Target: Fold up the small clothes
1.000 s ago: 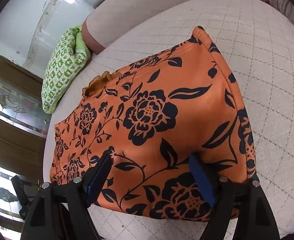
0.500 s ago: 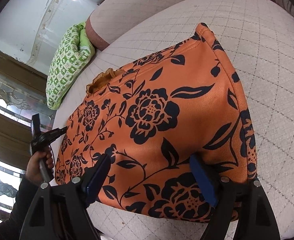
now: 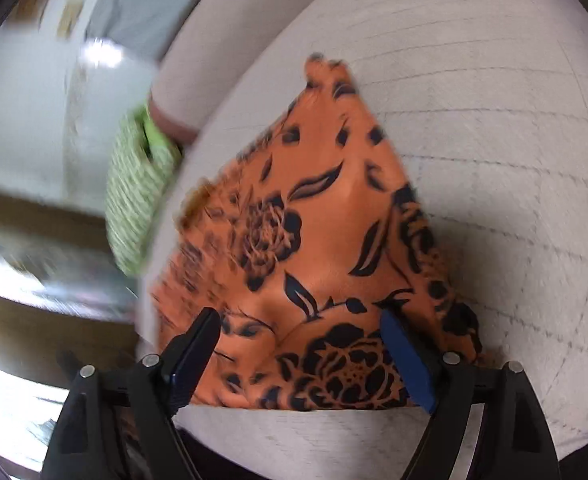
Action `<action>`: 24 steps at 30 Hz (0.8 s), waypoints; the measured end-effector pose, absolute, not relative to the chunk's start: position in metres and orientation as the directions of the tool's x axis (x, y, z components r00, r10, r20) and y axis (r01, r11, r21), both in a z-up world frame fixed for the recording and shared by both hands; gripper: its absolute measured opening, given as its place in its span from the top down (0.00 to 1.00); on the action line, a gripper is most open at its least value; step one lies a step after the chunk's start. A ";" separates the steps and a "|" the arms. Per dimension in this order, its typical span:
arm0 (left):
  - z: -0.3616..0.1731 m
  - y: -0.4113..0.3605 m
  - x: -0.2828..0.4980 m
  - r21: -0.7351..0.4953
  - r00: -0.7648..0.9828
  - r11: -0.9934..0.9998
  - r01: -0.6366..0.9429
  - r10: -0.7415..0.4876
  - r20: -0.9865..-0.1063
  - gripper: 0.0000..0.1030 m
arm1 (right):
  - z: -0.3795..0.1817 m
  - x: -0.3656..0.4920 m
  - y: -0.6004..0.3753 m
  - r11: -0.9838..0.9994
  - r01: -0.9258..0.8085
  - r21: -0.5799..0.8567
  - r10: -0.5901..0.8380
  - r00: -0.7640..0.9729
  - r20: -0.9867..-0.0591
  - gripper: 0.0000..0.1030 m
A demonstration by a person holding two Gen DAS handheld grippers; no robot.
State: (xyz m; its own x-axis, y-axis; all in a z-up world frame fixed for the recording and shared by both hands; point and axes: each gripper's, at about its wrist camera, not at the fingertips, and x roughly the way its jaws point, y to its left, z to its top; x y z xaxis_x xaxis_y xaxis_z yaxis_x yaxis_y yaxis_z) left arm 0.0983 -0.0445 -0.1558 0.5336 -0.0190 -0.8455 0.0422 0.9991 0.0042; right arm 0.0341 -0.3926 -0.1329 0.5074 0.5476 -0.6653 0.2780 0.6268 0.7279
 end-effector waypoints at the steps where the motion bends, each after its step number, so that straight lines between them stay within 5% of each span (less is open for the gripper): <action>1: -0.157 -0.052 0.094 0.005 0.522 0.999 0.050 -0.022 -0.852 0.33 | -0.120 0.031 -0.390 0.654 0.244 0.716 0.532 0.524 -0.665 0.18; 5: -0.151 -0.063 0.082 -0.015 0.557 0.997 0.071 -0.052 -0.829 0.33 | -0.110 0.021 -0.381 0.661 0.160 0.733 0.571 0.526 -0.630 0.15; 8: -0.175 -0.071 0.085 0.041 0.486 0.997 0.065 0.005 -0.874 0.32 | -0.149 0.024 -0.388 0.653 0.272 0.707 0.556 0.461 -0.691 0.13; 15: -0.168 -0.072 0.086 0.052 0.493 0.998 0.034 0.028 -0.870 0.32 | -0.095 0.022 -0.365 0.665 0.098 0.740 0.591 0.536 -0.602 0.13; 19: -0.167 -0.067 0.084 0.040 0.481 0.999 0.028 0.022 -0.877 0.32 | -0.146 0.034 -0.367 0.690 0.267 0.673 0.539 0.431 -0.724 0.16; 24: -0.164 -0.062 0.072 0.052 0.486 0.998 0.024 0.034 -0.873 0.32 | -0.098 0.042 -0.353 0.727 0.177 0.663 0.516 0.496 -0.698 0.16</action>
